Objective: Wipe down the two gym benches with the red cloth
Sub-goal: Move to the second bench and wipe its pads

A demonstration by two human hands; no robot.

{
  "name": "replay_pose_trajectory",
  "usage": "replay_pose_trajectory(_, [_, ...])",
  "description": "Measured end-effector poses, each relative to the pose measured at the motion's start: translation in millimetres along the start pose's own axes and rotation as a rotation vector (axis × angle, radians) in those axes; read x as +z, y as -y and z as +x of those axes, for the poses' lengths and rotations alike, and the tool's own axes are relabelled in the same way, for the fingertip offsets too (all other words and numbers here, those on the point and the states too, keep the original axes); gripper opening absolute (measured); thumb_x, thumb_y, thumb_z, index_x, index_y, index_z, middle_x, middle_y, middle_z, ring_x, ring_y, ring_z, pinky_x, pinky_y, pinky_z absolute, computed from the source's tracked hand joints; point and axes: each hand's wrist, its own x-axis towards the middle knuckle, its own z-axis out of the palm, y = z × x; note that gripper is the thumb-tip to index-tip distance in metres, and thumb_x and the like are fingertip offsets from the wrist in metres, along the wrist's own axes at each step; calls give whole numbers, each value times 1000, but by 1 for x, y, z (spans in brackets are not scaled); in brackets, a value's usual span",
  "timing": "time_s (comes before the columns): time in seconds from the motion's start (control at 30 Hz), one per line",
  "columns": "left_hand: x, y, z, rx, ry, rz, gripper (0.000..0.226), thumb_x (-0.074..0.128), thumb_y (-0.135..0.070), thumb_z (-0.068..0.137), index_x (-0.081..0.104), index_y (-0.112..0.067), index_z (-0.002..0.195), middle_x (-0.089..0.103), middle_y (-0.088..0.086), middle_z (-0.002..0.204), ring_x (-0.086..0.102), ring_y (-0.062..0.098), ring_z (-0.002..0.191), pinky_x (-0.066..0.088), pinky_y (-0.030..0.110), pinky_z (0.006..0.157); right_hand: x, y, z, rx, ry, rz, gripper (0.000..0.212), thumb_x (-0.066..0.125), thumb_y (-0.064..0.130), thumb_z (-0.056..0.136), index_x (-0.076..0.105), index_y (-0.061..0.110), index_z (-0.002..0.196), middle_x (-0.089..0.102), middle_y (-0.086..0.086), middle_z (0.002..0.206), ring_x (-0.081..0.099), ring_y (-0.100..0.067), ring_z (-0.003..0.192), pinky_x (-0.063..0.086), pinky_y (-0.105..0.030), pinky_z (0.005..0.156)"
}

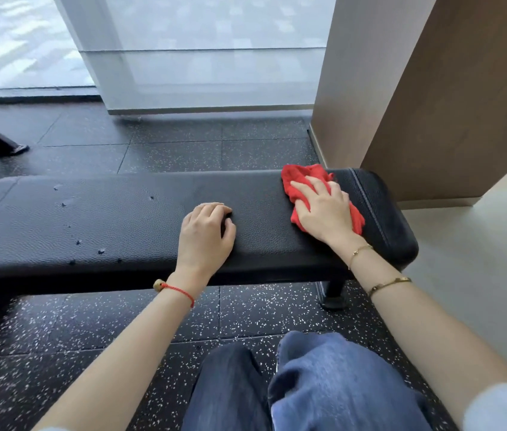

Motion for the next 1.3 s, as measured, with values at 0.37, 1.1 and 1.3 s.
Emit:
replay_pose_trajectory(0.37, [-51, 54, -26, -59, -101, 107, 25, 61, -11, 88, 68, -10, 112, 68, 4, 115, 59, 28, 116, 43, 46, 103, 23, 118, -25, -477, 121, 68, 48, 44, 39, 93, 43, 44, 142, 36, 11, 153, 31, -30, 135, 21, -41, 112])
replay_pose_trajectory(1.1, [-42, 96, 11, -93, -91, 334, 31, 58, -12, 88, 69, -7, 117, 69, 8, 124, 62, 28, 120, 46, 46, 104, 20, 120, 51, -395, 228, 19, 53, 44, 40, 88, 45, 40, 141, 41, 6, 151, 39, -35, 130, 31, -47, 108])
replay_pose_trajectory(1.3, [-38, 100, 8, -92, -134, 327, 33, 52, -16, 90, 69, -11, 117, 68, 4, 125, 61, 23, 122, 39, 44, 110, 41, 171, 76, -334, 185, 39, 51, 47, 40, 92, 43, 41, 143, 38, 5, 153, 34, -35, 133, 23, -46, 111])
